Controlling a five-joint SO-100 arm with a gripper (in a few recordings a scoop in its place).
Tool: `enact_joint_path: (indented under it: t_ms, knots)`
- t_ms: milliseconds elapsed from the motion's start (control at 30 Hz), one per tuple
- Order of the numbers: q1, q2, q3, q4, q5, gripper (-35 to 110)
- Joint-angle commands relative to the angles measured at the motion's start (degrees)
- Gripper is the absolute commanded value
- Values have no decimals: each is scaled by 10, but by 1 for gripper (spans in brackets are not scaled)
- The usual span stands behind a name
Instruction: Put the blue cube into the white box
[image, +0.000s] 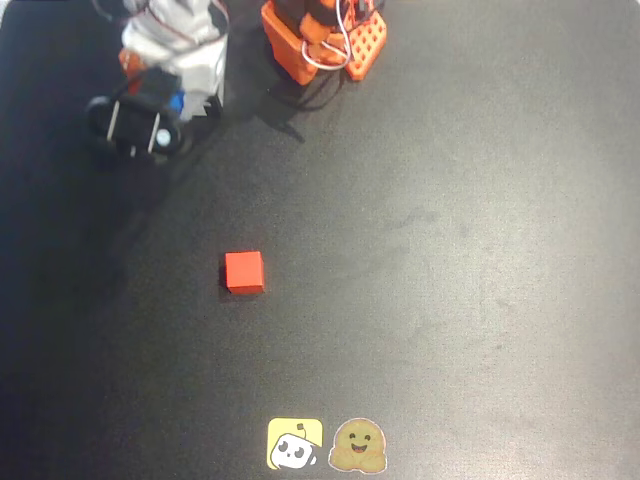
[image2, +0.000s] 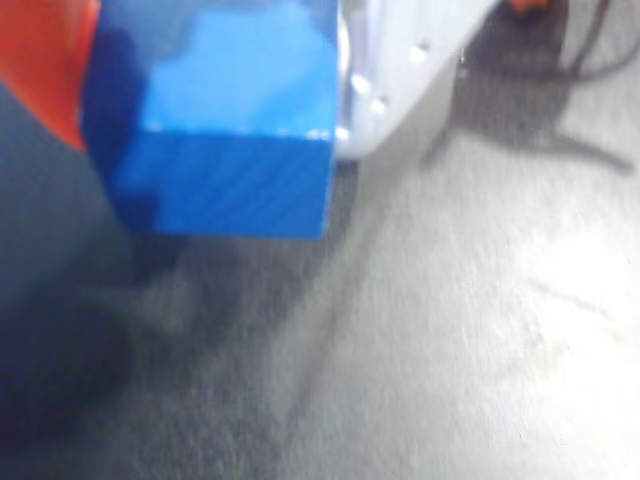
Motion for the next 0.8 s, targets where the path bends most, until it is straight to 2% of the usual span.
enact_joint_path:
  t_ms: [0, 500, 767]
  knots:
    - [29, 40, 12, 8, -4, 0]
    - [147, 206, 152, 18, 9, 0]
    - [166, 283, 230, -1, 28, 0]
